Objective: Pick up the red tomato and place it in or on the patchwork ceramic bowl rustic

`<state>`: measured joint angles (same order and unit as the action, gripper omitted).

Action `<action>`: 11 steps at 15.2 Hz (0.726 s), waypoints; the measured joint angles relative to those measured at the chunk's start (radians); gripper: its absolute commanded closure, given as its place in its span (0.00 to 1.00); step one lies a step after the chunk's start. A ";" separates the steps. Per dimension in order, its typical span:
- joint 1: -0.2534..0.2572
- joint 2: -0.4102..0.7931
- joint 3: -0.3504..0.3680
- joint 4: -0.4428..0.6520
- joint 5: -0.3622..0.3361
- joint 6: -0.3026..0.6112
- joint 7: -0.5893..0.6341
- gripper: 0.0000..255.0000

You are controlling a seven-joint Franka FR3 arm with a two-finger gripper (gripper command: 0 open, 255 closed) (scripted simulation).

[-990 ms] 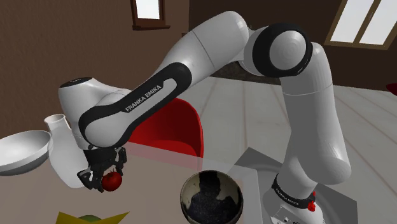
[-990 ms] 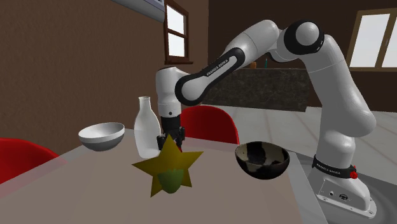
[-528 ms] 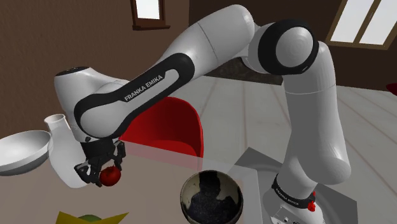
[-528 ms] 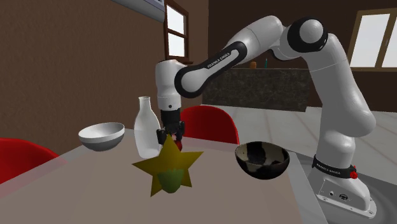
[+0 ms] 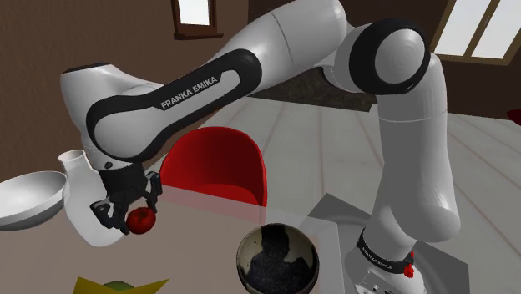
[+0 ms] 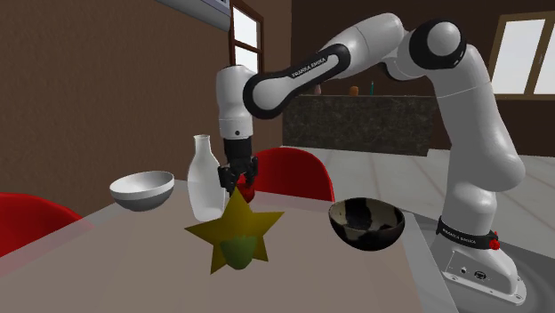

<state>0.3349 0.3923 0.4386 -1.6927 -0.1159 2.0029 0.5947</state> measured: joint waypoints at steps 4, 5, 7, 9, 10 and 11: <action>-0.001 -0.012 0.003 0.037 0.007 -0.048 -0.004 1.00; -0.001 -0.017 0.004 0.046 0.009 -0.061 -0.005 1.00; -0.002 -0.027 0.006 0.060 0.014 -0.084 -0.006 1.00; -0.003 -0.033 0.007 0.075 0.017 -0.106 -0.009 1.00; -0.003 -0.034 0.008 0.089 0.017 -0.120 -0.009 1.00; -0.002 -0.036 0.009 0.102 0.018 -0.134 -0.009 1.00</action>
<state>0.3330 0.3566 0.4472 -1.5907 -0.0975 1.8684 0.5854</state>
